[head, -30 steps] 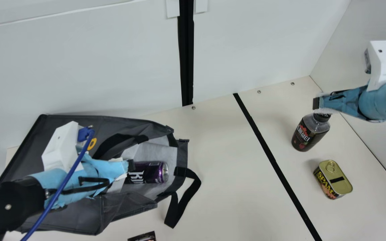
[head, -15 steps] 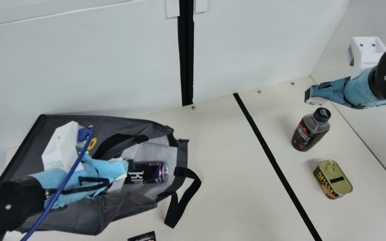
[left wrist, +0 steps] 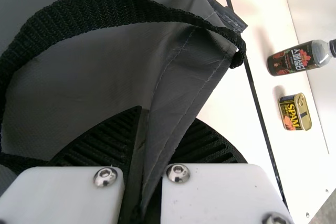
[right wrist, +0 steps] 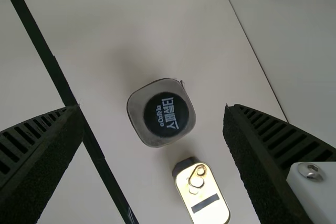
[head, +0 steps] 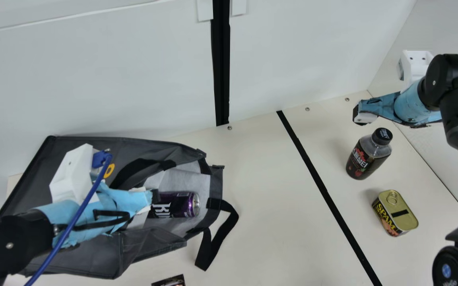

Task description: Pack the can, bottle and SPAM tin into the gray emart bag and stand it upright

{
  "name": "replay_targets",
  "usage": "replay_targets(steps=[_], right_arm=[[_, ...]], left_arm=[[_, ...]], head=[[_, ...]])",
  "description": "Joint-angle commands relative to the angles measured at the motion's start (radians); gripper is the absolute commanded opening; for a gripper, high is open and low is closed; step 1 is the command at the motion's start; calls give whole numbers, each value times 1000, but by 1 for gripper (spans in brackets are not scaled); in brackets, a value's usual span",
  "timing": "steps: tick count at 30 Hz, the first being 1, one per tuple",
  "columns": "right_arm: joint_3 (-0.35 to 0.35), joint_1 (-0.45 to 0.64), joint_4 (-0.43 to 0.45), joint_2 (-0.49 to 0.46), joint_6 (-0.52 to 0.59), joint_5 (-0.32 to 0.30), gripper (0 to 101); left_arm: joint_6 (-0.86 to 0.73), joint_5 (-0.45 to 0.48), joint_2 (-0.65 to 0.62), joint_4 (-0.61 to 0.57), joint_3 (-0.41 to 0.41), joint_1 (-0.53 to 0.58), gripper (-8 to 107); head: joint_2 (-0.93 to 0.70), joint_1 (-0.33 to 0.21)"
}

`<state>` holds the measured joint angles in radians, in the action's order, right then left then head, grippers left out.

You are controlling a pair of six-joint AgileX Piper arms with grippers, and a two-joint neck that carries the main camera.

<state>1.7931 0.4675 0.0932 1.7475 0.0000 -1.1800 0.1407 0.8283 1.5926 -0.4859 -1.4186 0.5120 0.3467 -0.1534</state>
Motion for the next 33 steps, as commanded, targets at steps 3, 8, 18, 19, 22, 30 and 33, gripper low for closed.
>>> replay_targets(steps=[3,8,18,19,22,30,33], right_arm=[[1,11,-14,30,2,9,95],[0,22,-27,61,5,22,95],[-7,38,-46,98,5,33,95],[-9,40,-48,99,5,33,95],[-14,44,-52,104,5,33,95],[-26,48,-62,104,2,31,95],[-30,49,-65,101,2,29,95]], left_arm=[[0,0,0,0,0,0,-8],[0,0,0,0,0,0,-8],[0,0,0,0,0,0,-8],[0,0,0,0,0,0,-8],[0,0,0,0,0,0,-8],[0,0,0,0,0,0,-8],[0,0,0,0,0,0,-8]], head=[[2,-21],[2,-21],[2,-21],[2,-21],[2,-21],[2,-21],[2,-21]])
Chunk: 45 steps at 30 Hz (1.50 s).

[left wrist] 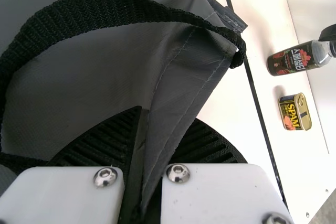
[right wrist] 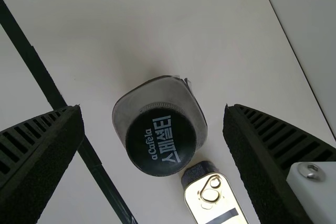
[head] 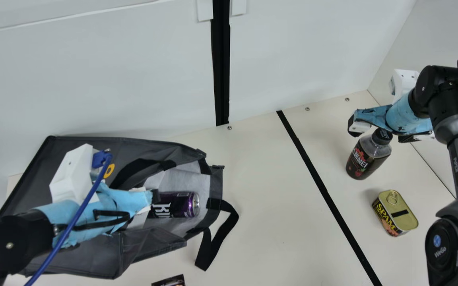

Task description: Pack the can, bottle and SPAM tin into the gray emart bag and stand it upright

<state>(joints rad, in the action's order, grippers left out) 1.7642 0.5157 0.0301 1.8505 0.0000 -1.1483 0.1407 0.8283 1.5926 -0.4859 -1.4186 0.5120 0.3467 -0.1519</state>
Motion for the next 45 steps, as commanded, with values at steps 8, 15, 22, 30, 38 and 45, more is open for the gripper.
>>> replay_targets(steps=[8,15,22,30,38,45], right_arm=[[-12,6,-15,-4,2,-8,75],[-17,13,-34,-2,7,-7,28],[-13,21,-50,2,19,-4,0],[13,29,-78,-1,66,-2,0],[24,40,-116,-17,159,-2,0],[10,52,-165,-49,255,-18,0]], left_arm=[[0,0,0,0,0,0,-8],[0,0,0,0,0,0,-8],[0,0,0,0,0,0,-8],[0,0,0,0,0,0,-8],[0,0,0,0,0,0,-8],[0,0,0,0,0,0,-8]], head=[[2,-23],[2,-23],[2,-23],[2,-23],[2,-23],[2,-23]])
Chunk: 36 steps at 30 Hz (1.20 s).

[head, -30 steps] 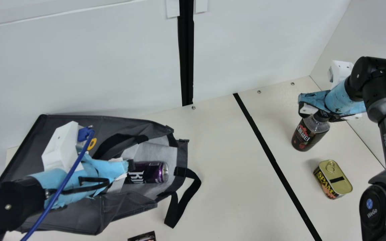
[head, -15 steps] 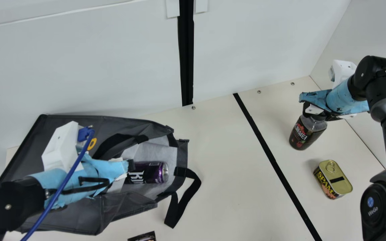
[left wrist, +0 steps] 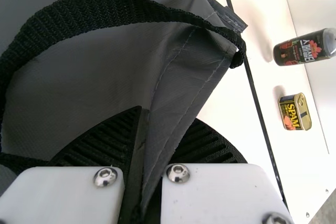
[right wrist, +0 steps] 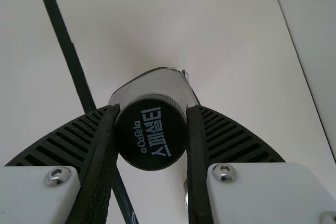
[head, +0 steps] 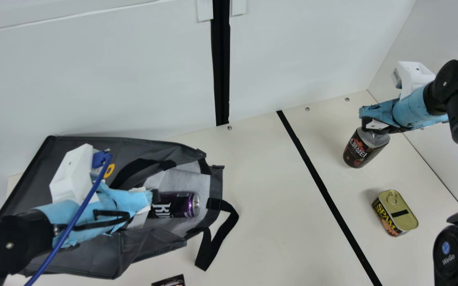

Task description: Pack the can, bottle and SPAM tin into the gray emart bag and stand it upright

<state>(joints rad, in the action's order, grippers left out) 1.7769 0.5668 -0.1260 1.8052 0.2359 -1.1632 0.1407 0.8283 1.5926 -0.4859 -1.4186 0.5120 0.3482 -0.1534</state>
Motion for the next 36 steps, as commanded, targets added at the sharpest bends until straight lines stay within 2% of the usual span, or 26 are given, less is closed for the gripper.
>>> replay_targets(steps=[1,16,36], right_arm=[[-7,2,-16,-10,33,-6,0],[-100,-14,-82,-140,178,-57,0],[-317,-102,-127,-321,352,-57,0]], left_arm=[[0,0,0,0,0,0,-8],[0,0,0,0,0,0,-8],[0,0,0,0,0,0,-8]], head=[[1,-21],[1,-21],[1,-21]])
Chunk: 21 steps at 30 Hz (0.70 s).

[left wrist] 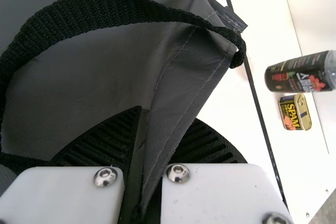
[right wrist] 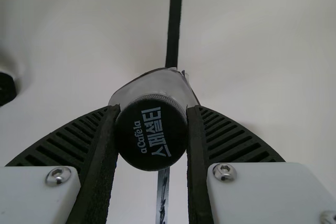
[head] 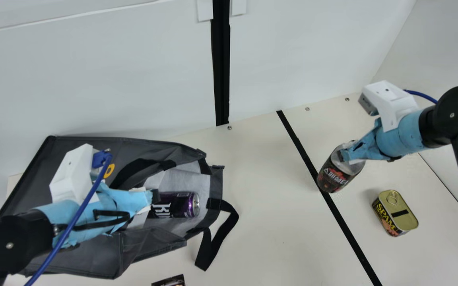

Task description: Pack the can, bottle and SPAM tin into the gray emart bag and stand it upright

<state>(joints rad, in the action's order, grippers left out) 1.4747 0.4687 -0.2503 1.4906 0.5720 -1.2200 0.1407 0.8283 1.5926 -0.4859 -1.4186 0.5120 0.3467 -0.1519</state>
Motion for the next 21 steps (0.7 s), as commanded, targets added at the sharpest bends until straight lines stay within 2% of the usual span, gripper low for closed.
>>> replay_targets(steps=[1,11,21], right_arm=[[-26,-8,-7,-14,27,0,0],[-124,-66,-49,-80,132,0,0],[-221,-165,-91,-140,182,0,0]], left_arm=[[0,0,0,0,0,0,-8],[0,0,0,0,0,0,-8],[0,0,0,0,0,0,-8]], head=[[2,-23],[2,-23],[2,-23]])
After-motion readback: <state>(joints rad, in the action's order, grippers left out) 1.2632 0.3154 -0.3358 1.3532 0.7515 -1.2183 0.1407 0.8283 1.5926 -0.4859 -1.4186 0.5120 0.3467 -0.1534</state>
